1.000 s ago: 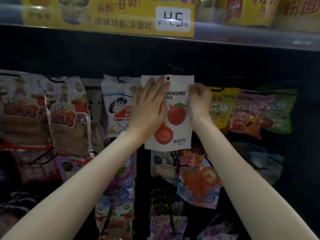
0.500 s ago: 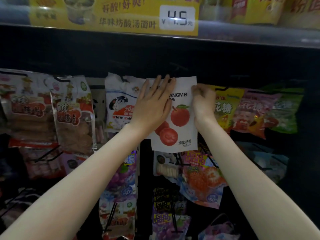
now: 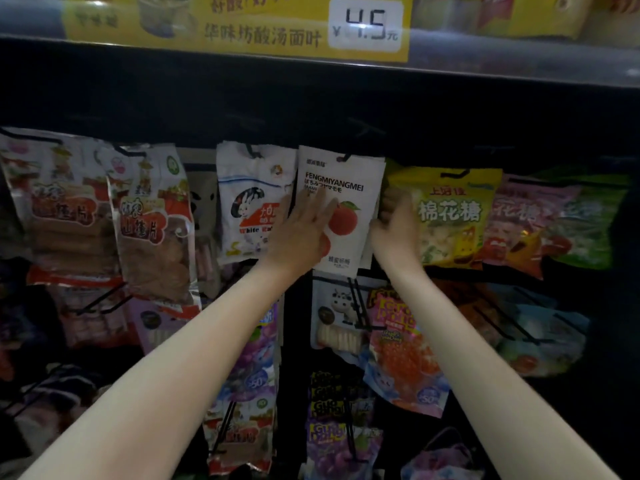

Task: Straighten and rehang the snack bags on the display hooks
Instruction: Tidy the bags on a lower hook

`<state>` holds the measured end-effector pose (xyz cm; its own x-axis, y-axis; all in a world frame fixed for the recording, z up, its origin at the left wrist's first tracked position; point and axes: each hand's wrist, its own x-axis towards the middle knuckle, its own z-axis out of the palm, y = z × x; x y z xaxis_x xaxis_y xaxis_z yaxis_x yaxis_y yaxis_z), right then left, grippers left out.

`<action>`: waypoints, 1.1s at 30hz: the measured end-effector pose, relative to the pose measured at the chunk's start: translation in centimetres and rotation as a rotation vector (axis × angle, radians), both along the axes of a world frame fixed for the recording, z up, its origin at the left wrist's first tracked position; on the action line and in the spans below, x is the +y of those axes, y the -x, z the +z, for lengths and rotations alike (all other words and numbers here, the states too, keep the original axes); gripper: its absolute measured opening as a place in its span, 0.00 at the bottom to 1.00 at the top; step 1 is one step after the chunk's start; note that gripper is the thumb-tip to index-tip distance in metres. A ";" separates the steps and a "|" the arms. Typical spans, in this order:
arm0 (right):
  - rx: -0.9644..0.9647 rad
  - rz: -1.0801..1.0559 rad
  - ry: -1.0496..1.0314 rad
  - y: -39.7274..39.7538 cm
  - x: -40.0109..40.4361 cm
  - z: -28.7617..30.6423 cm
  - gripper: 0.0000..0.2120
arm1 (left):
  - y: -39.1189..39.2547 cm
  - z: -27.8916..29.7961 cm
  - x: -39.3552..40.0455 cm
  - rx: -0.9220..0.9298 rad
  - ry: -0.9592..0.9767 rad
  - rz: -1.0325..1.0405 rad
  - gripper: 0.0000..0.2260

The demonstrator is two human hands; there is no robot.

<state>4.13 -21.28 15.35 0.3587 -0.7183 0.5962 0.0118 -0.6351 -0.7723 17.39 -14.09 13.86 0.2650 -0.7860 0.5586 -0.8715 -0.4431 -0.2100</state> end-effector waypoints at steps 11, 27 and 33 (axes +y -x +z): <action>0.263 0.222 0.290 1.2 5.3 -8.0 0.16 | -2.2 -13.0 12.1 0.223 0.381 -0.135 0.19; 0.531 0.145 -0.199 -13.0 9.5 -16.7 0.30 | -10.2 -14.8 22.0 0.114 0.203 -0.225 0.22; 0.553 -0.063 -0.146 -14.7 9.4 -15.8 0.43 | -14.6 -16.7 24.6 0.198 0.087 -0.152 0.25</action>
<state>18.79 -11.89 -0.43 0.5427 -0.8092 0.2252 -0.4531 -0.5078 -0.7327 32.00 10.50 -2.85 0.2584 -0.7763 0.5750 -0.9498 -0.3129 0.0044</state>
